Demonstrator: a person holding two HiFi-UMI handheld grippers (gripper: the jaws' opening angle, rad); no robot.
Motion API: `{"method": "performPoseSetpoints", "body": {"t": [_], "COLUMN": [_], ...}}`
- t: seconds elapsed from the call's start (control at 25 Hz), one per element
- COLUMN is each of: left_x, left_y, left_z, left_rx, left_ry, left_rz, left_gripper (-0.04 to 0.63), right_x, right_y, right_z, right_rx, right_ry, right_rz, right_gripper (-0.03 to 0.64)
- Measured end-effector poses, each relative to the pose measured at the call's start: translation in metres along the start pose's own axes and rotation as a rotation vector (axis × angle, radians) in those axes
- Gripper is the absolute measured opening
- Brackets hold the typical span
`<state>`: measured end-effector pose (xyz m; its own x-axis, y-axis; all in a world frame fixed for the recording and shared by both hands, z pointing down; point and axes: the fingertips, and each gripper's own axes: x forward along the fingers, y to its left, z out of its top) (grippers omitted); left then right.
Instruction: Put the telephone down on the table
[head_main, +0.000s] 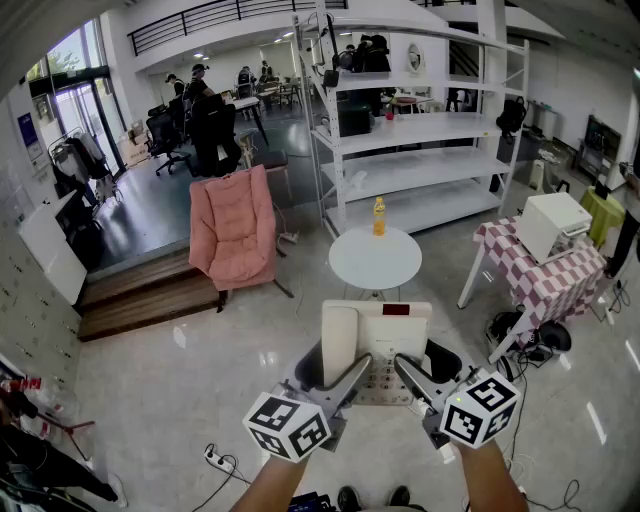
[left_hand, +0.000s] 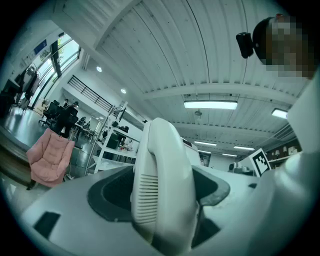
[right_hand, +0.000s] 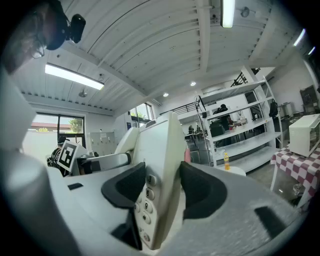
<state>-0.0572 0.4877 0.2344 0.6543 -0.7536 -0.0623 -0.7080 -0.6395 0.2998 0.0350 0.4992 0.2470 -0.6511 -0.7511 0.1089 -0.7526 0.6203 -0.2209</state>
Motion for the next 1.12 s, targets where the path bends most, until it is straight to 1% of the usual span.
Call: {"method": "performPoseSetpoints", "body": {"t": [0.6,0.84,1.12], "left_x": [0.005,0.006,0.002], "left_y": [0.007,0.018,0.031], "left_z": [-0.006,-0.009,-0.007], "left_rx": [-0.01,-0.027,-0.014], "left_ry": [0.01,0.013,0.016], "left_rz": [-0.011,-0.019,-0.034], "left_gripper": [0.345,0.345,0.345], "right_x": [0.005,0.014,0.026], "right_y": [-0.005,-0.004,0.001], "right_z": [-0.005,-0.009,-0.011], "right_rx": [0.003,-0.005,0.014], "right_ry": [0.007,0.006,-0.003], "right_rz": [-0.024,-0.035,-0.046], "right_gripper": [0.198,0.198,0.198]}}
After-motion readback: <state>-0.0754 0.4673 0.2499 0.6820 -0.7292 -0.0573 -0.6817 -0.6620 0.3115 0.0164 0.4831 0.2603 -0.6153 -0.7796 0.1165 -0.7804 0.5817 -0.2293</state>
